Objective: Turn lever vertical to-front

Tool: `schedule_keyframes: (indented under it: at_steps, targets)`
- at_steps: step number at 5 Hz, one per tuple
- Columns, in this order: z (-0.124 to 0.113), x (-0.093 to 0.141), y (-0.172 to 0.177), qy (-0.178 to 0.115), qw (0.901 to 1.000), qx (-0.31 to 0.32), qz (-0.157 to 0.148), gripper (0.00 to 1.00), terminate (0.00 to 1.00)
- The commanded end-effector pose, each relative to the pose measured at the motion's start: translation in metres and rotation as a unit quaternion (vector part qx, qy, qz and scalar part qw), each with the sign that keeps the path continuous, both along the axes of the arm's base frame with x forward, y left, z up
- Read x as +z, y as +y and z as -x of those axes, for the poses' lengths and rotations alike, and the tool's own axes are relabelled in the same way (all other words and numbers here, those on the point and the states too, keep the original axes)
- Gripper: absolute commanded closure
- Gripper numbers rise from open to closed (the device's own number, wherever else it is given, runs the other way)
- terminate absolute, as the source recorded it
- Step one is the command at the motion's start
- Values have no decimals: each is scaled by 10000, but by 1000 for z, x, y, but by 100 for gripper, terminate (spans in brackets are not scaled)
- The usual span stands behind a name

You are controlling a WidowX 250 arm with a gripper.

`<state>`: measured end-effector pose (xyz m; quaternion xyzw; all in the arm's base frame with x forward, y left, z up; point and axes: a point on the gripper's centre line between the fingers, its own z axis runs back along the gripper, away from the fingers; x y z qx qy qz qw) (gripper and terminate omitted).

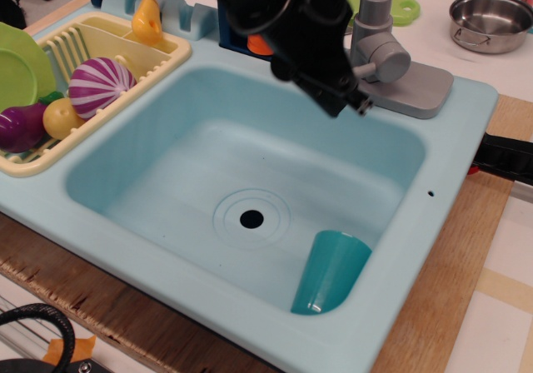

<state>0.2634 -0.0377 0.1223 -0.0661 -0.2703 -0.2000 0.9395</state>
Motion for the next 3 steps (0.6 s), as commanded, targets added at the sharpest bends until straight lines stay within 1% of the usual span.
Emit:
schedule_keyframes:
  at_steps: [1,2,3]
  targets:
    - [34,-39,10,767,9970,122,79,100,0]
    - [43,-38,14,827,9963,219,77,100,0]
    - [43,-38,14,827,9963,219,77,0,100]
